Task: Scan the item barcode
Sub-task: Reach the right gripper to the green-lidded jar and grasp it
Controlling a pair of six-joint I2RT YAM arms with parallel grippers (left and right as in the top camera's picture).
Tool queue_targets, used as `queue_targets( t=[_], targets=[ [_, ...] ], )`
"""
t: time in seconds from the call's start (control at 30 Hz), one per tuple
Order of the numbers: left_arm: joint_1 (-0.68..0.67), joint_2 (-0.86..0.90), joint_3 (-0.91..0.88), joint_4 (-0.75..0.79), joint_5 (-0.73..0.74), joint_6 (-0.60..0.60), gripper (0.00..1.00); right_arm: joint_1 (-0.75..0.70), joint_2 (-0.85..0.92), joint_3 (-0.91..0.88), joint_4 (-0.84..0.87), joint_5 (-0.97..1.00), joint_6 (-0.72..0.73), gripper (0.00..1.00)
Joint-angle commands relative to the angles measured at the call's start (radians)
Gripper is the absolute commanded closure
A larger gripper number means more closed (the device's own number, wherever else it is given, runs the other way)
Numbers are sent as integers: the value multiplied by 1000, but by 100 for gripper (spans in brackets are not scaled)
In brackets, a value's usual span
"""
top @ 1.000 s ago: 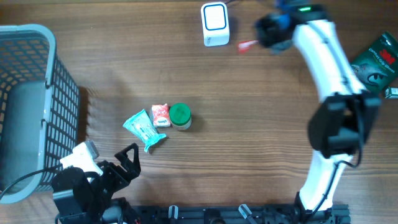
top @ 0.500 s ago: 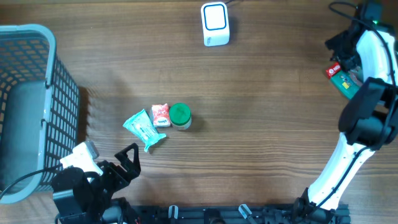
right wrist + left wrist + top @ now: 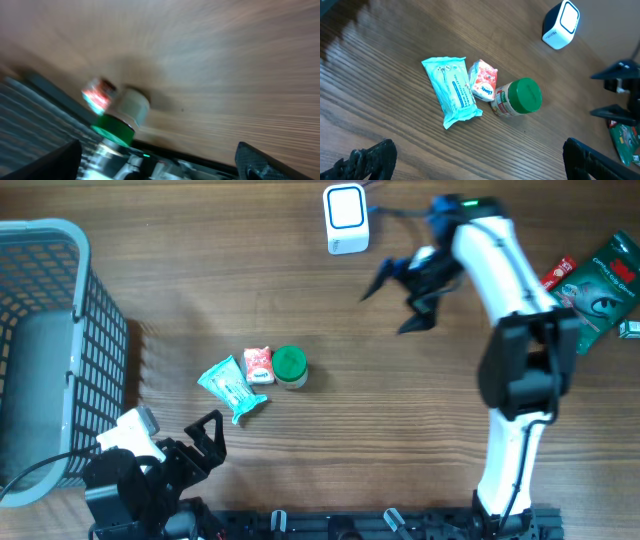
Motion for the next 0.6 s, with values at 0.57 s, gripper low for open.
queue_targets(
  t=[0.57],
  targets=[
    [2, -2, -2, 2, 8, 19, 0, 612, 42, 8, 315, 532, 213, 0]
  ],
)
